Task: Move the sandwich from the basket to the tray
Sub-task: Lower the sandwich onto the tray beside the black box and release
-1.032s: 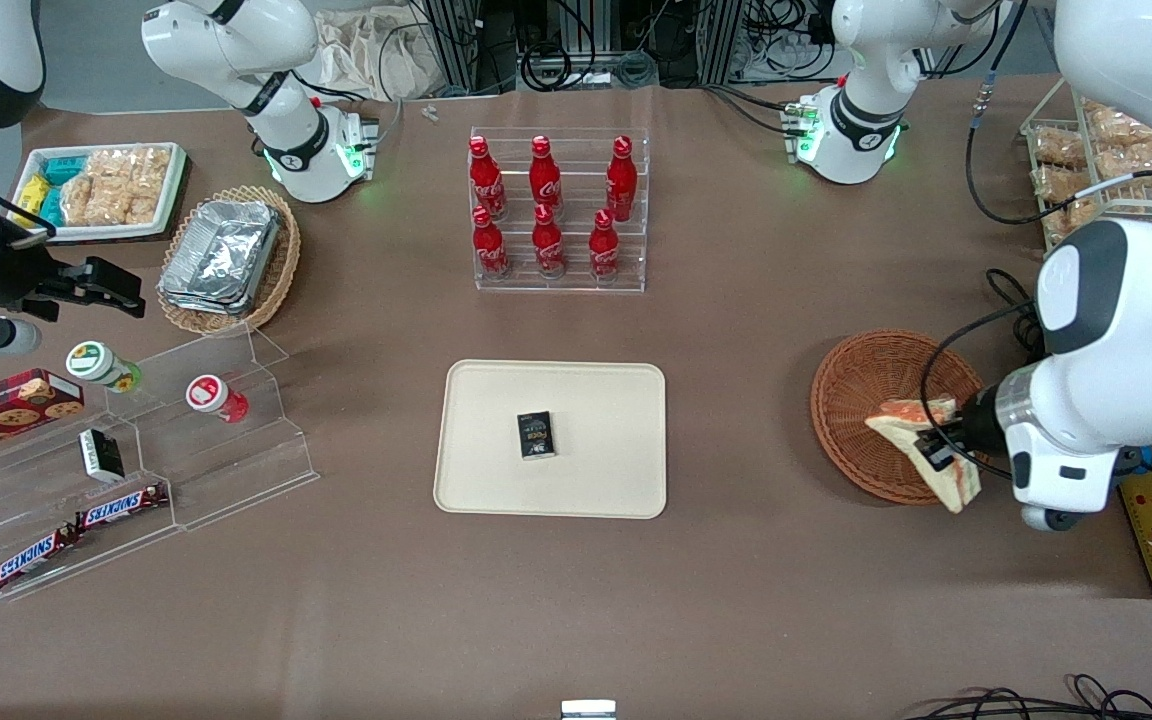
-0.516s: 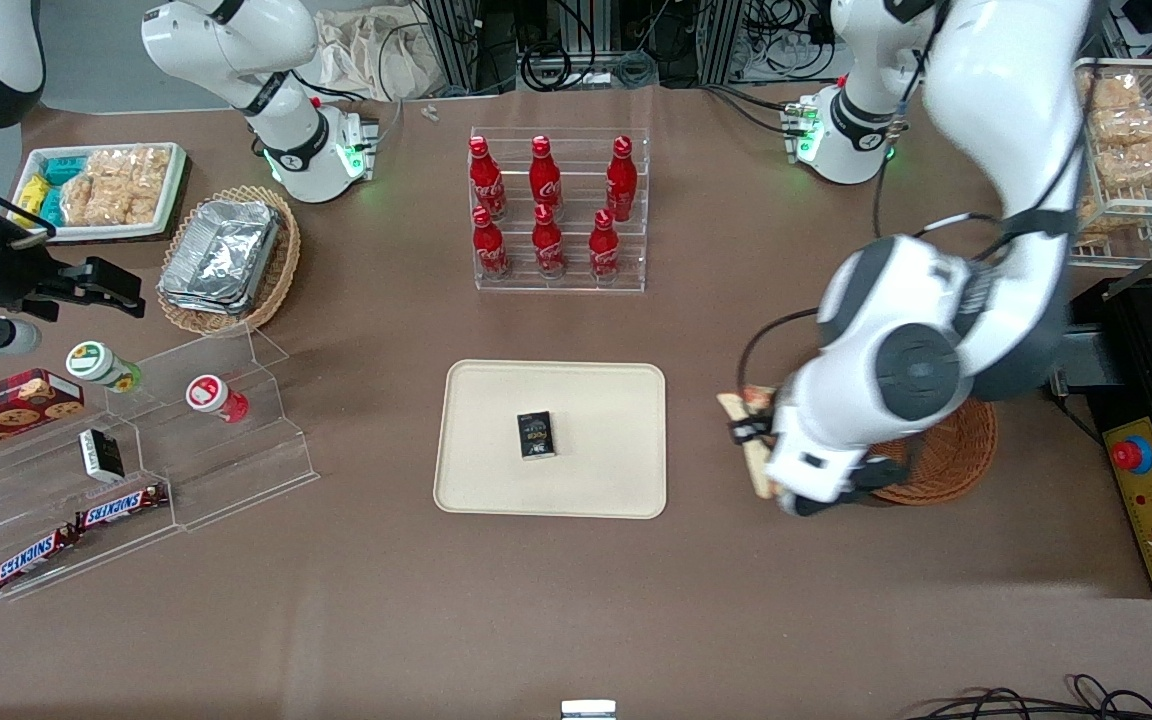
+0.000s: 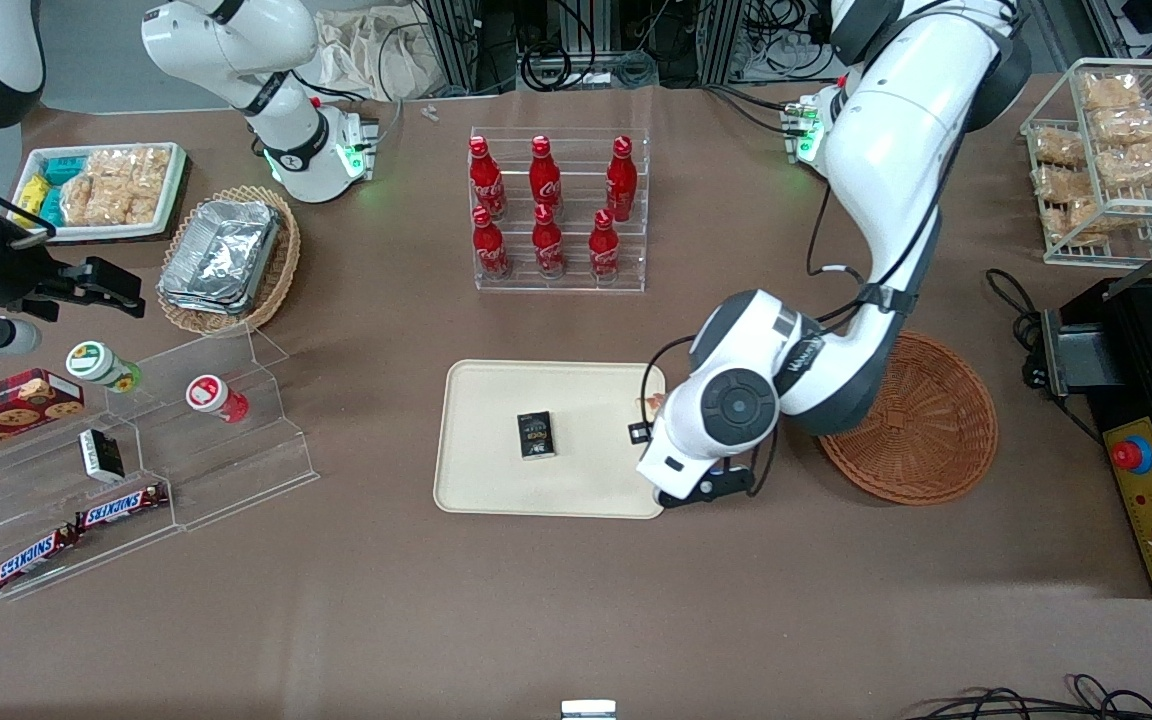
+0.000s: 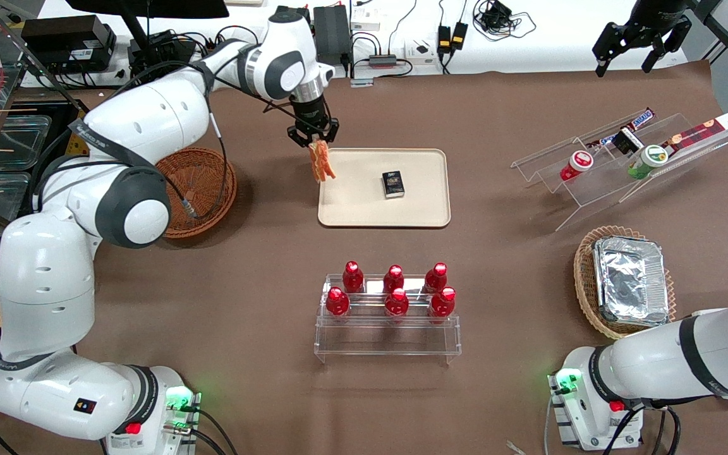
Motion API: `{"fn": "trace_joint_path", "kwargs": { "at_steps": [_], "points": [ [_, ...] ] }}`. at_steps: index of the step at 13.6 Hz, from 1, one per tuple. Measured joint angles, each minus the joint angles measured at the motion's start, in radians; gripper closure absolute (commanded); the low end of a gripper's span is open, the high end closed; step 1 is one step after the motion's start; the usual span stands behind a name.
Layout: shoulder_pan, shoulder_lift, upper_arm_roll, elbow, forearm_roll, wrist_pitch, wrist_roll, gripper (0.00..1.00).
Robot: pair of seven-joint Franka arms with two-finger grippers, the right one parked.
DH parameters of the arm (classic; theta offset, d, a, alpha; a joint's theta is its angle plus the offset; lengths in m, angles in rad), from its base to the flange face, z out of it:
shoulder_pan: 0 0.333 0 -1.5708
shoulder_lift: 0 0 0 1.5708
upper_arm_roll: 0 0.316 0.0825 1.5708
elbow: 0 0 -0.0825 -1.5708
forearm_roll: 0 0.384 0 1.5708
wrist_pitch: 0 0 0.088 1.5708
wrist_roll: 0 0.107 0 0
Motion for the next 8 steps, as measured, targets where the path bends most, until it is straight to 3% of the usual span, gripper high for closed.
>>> {"fn": "trace_joint_path", "kwargs": {
  "at_steps": [6,8],
  "points": [
    [-0.045,0.091,0.007,-0.023,0.029,0.129,0.041,0.98],
    [-0.048,0.127,0.008,-0.023,0.033,0.176,0.078,0.93]
  ]
}}
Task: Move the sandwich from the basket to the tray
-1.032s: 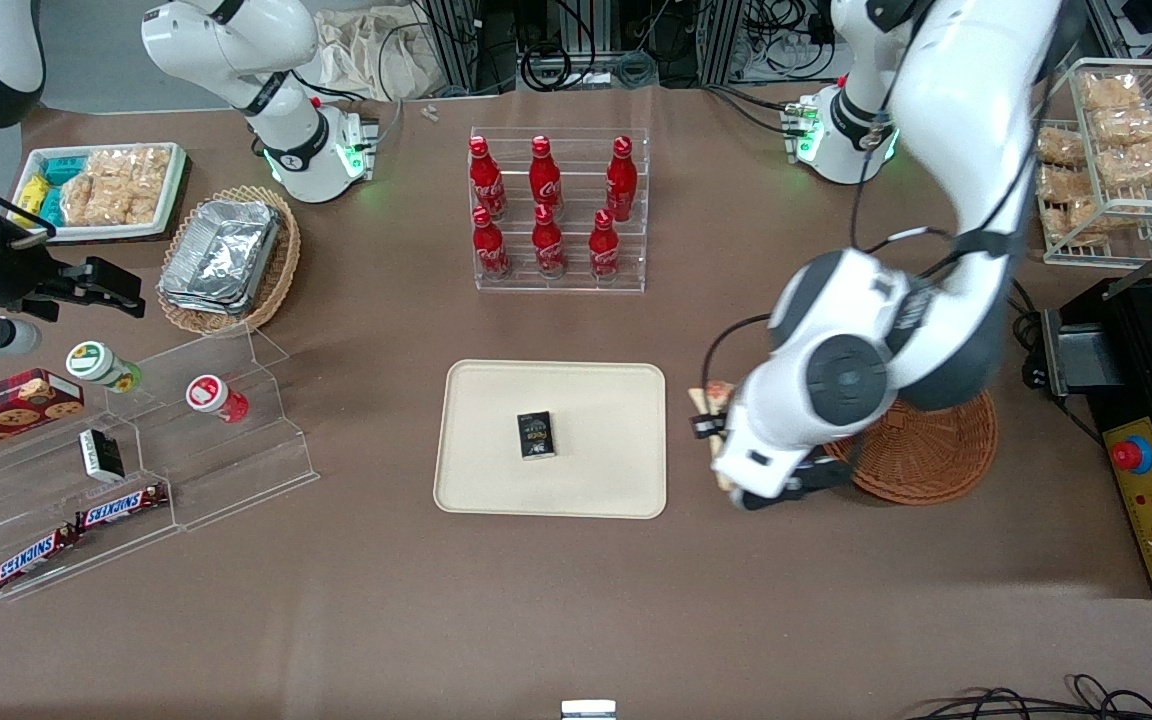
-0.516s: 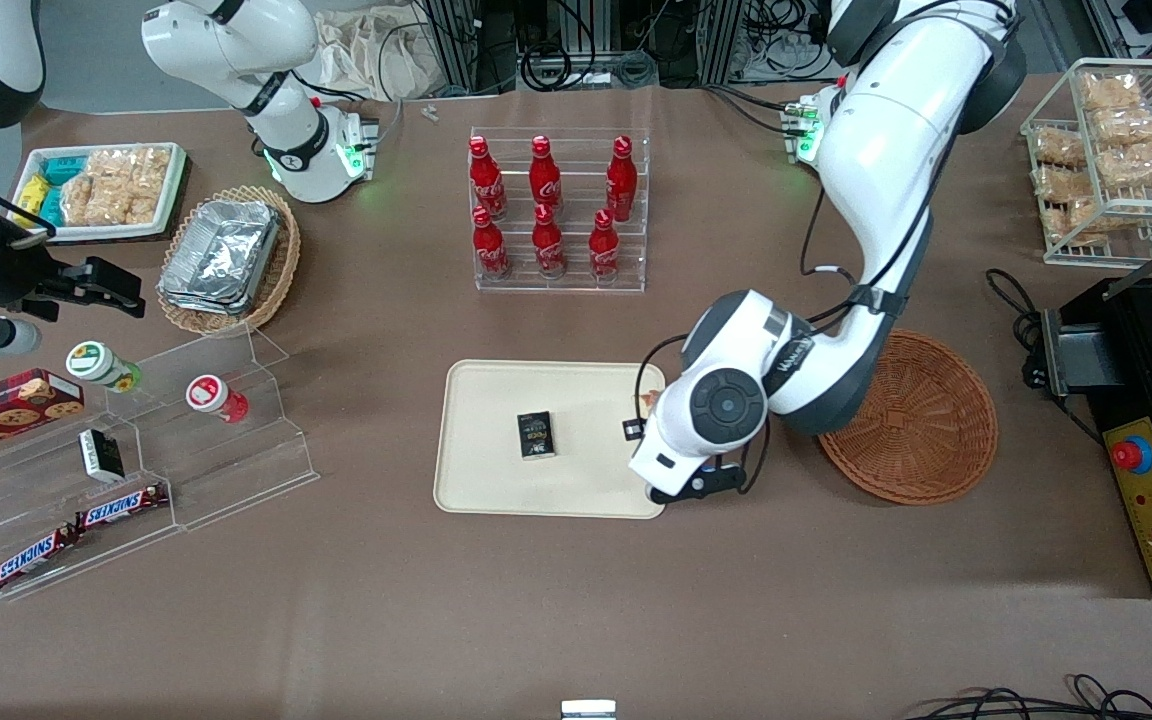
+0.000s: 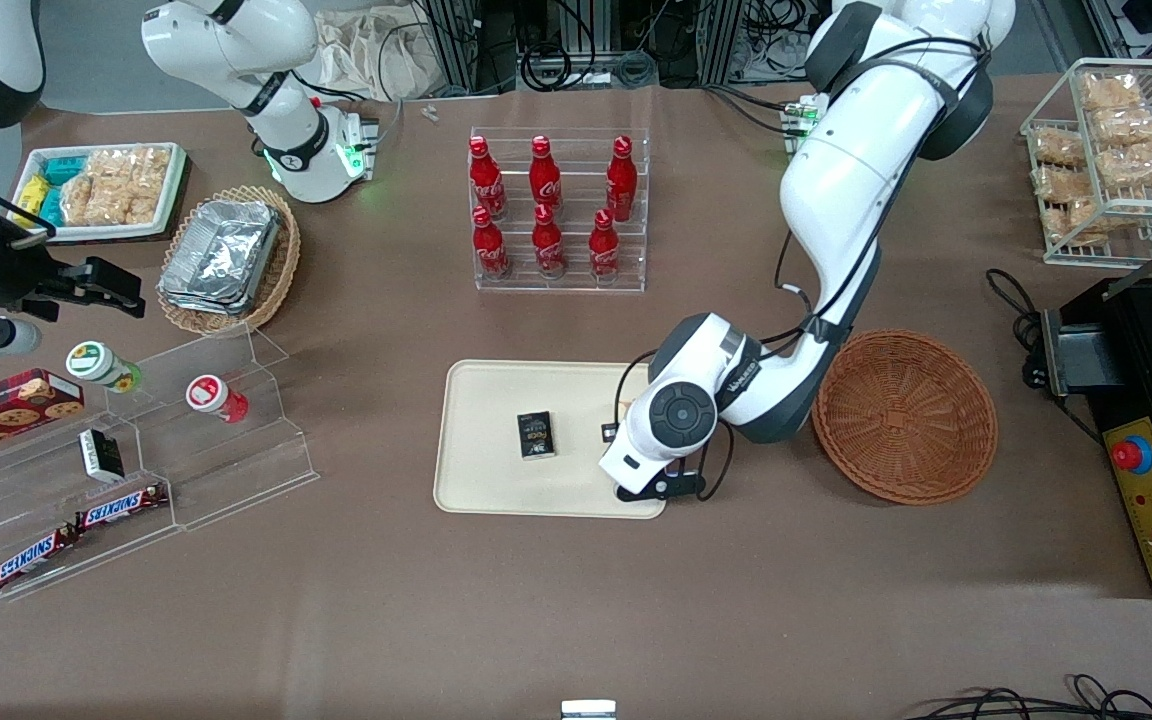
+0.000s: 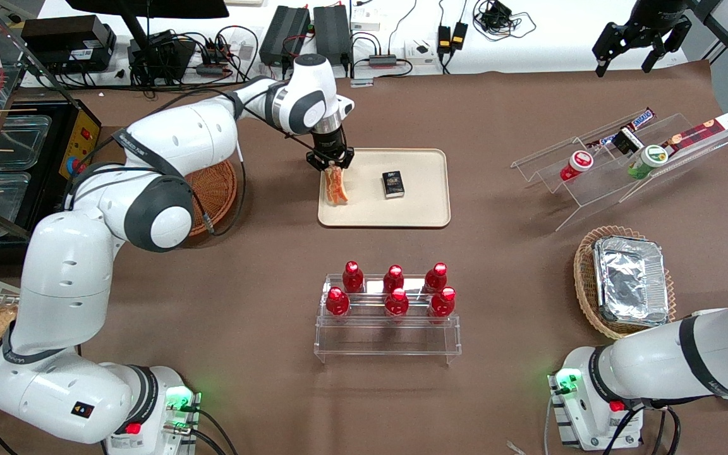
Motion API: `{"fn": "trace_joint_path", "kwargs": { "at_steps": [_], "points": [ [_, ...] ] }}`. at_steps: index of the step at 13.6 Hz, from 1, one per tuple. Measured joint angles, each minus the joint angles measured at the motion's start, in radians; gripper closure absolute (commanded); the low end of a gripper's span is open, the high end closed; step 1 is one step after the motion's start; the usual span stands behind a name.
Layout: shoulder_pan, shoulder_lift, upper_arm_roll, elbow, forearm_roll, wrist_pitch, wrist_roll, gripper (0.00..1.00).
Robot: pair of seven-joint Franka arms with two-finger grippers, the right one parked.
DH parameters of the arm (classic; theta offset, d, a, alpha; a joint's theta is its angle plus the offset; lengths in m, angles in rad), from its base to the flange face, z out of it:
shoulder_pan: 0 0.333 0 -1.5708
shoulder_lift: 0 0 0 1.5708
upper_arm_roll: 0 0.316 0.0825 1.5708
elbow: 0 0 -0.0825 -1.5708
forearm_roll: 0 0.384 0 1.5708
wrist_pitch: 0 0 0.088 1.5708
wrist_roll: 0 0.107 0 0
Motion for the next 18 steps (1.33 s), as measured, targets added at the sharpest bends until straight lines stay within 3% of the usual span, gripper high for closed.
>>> {"fn": "trace_joint_path", "kwargs": {
  "at_steps": [1,2,3,6,8,12,15,18],
  "points": [
    [-0.004,0.006,-0.001,0.003,0.004,0.013,0.015,0.73],
    [-0.008,0.005,-0.001,0.007,0.010,0.013,0.027,0.13],
    [-0.009,0.005,-0.001,0.009,0.011,0.012,0.032,0.00],
    [-0.005,-0.002,0.000,0.022,-0.003,-0.023,0.033,0.00],
    [0.010,-0.033,0.002,0.038,-0.054,-0.083,0.033,0.00],
    [0.111,-0.168,0.004,0.054,-0.137,-0.349,0.037,0.00],
    [0.178,-0.298,0.018,0.056,-0.125,-0.614,0.039,0.00],
    [0.289,-0.401,0.034,0.049,-0.104,-0.653,0.066,0.00]
  ]
}}
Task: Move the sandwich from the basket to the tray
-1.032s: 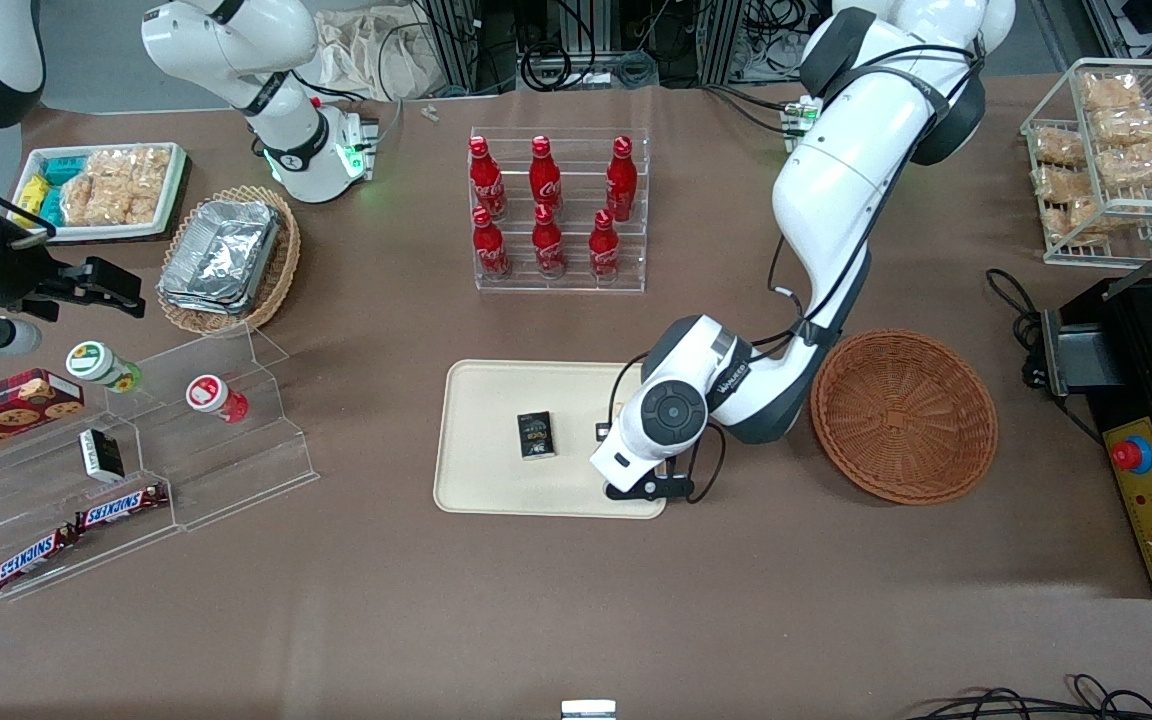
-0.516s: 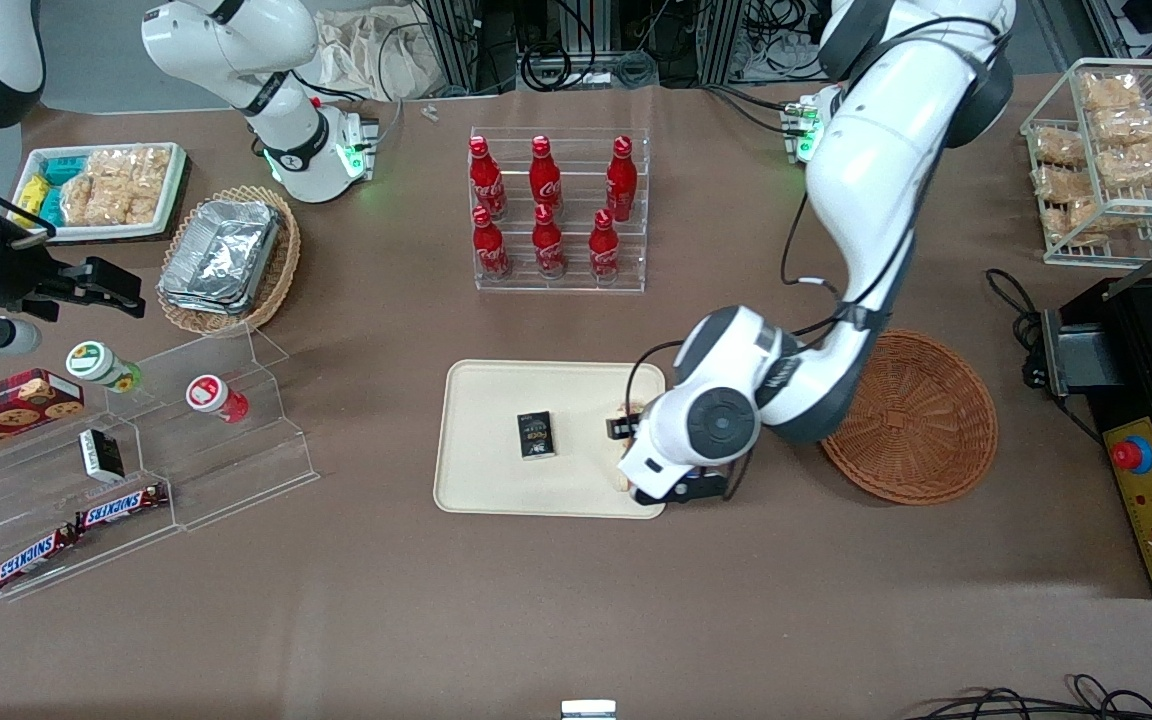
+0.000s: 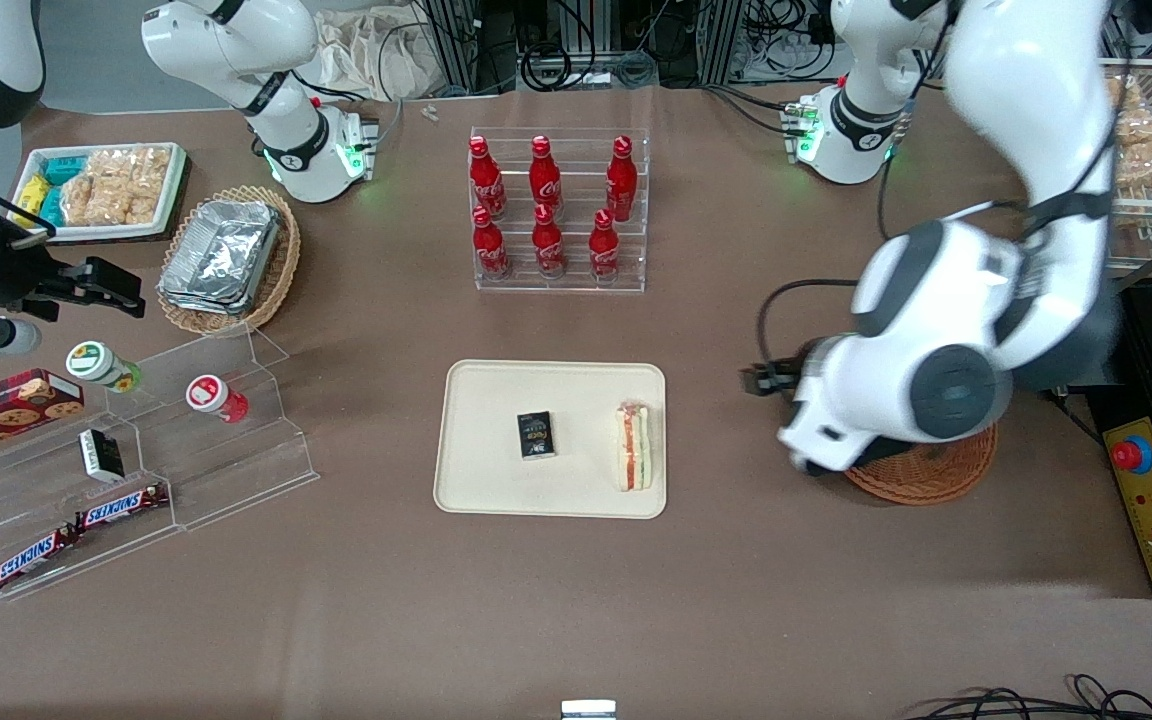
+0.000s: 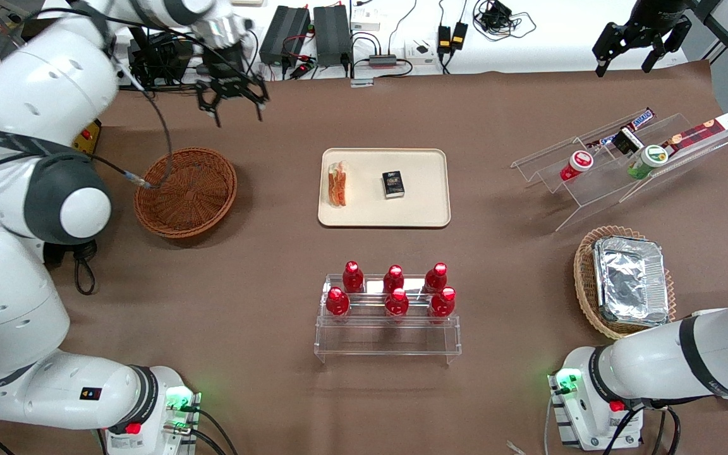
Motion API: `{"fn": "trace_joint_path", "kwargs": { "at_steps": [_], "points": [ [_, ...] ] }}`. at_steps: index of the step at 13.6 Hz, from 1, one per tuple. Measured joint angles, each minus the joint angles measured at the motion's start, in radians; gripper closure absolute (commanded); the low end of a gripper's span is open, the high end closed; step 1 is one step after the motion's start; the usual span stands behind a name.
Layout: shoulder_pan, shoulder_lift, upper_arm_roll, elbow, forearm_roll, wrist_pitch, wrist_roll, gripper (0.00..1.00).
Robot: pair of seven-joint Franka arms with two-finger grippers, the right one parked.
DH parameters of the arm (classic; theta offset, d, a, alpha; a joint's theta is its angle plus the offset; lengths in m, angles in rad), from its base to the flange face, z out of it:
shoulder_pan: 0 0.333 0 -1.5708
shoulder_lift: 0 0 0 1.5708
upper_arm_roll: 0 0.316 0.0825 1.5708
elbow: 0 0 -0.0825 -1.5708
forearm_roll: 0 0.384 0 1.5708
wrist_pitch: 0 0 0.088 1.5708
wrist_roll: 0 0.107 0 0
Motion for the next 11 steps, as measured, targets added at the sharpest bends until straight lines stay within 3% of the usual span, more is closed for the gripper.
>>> {"fn": "trace_joint_path", "kwargs": {
  "at_steps": [2,5,11],
  "points": [
    [0.062,-0.034,0.003,-0.010,0.047,0.004,0.063,0.00],
    [0.156,-0.100,0.004,-0.097,0.056,0.073,0.223,0.00],
    [0.172,-0.404,0.114,-0.518,0.062,0.290,0.513,0.00]
  ]
}}
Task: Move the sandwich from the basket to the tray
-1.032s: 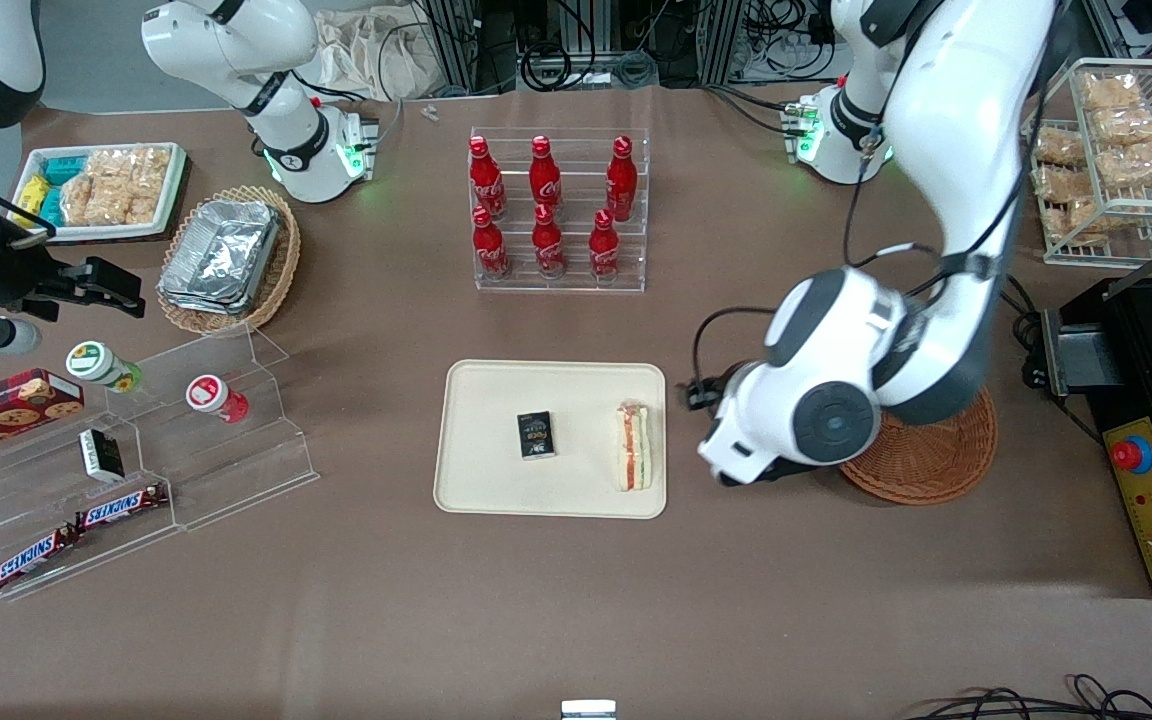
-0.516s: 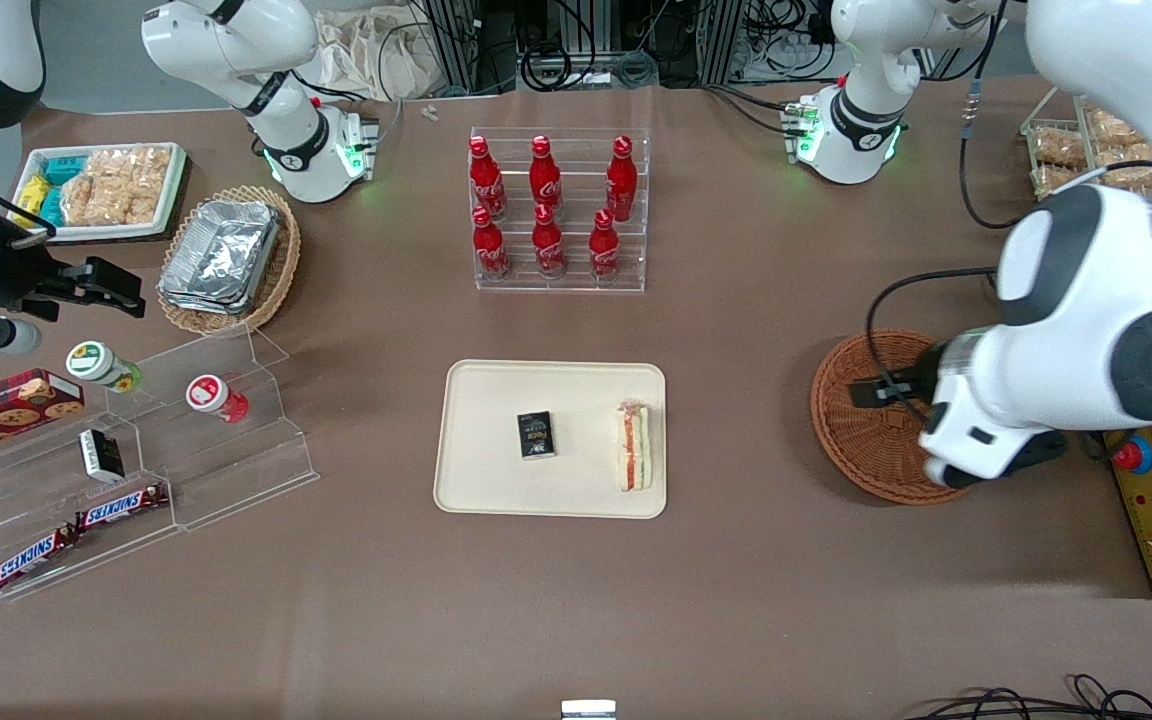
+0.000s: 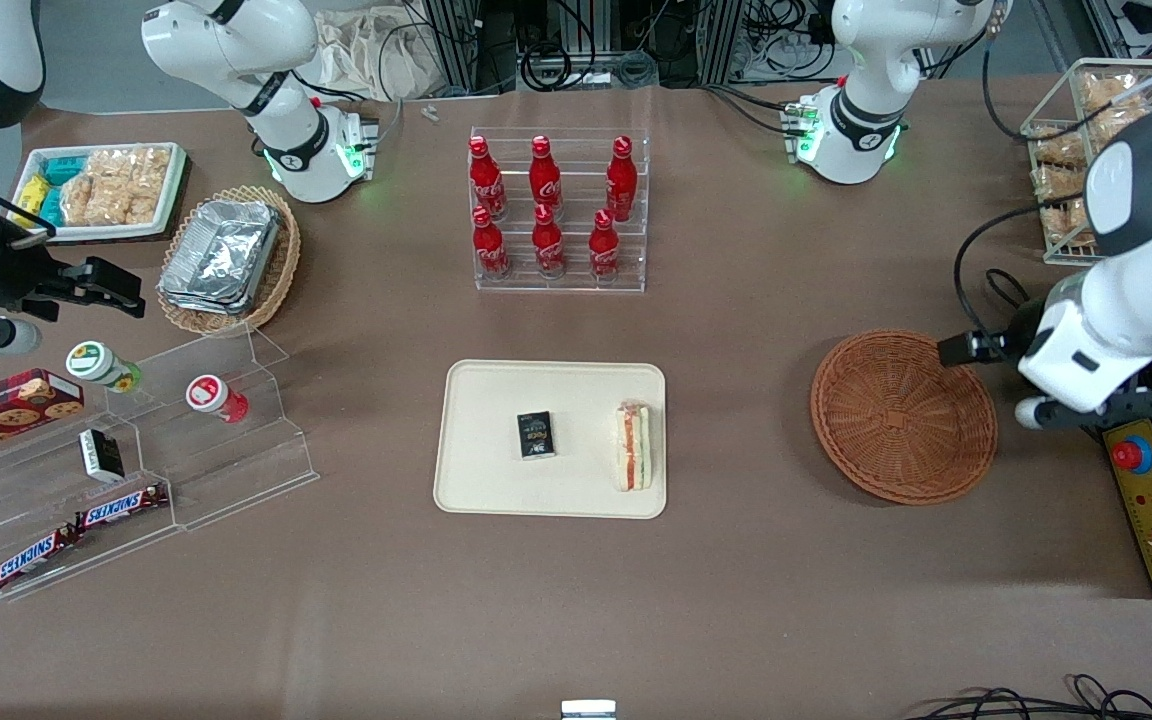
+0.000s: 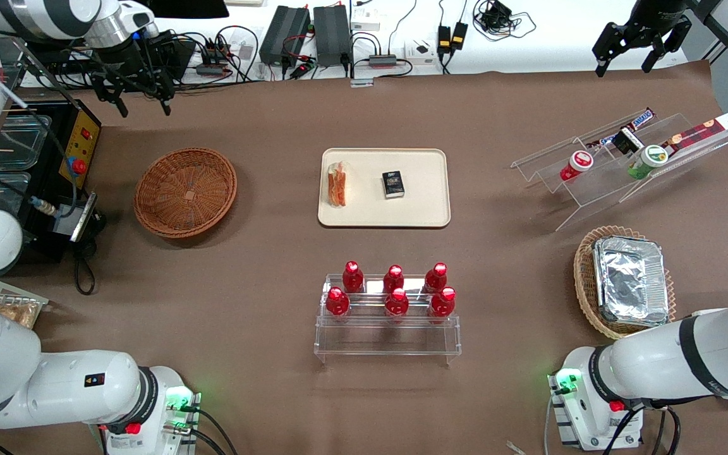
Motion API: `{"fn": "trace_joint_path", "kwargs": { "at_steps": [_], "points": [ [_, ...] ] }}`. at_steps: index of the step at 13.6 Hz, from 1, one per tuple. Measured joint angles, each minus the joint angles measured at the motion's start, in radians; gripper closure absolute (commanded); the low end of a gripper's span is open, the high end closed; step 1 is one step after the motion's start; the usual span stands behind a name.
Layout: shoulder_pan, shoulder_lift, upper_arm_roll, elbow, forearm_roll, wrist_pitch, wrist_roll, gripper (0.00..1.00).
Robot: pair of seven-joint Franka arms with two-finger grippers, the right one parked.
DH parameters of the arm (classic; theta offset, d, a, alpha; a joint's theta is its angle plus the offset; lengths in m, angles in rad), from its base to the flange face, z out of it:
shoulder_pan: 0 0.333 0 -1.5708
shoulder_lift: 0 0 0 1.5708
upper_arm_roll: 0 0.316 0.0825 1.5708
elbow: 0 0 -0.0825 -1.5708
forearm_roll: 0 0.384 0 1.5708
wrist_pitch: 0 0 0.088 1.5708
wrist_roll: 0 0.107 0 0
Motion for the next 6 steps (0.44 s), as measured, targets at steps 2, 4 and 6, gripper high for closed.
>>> {"fn": "trace_joint_path", "kwargs": {
  "at_steps": [2,4,6],
  "points": [
    [0.000,-0.050,0.012,-0.061,0.003,0.009,0.094,0.00],
    [0.000,-0.056,0.019,-0.066,0.003,0.008,0.154,0.00],
    [-0.005,-0.043,0.020,-0.045,0.006,0.005,0.165,0.00]
  ]
}}
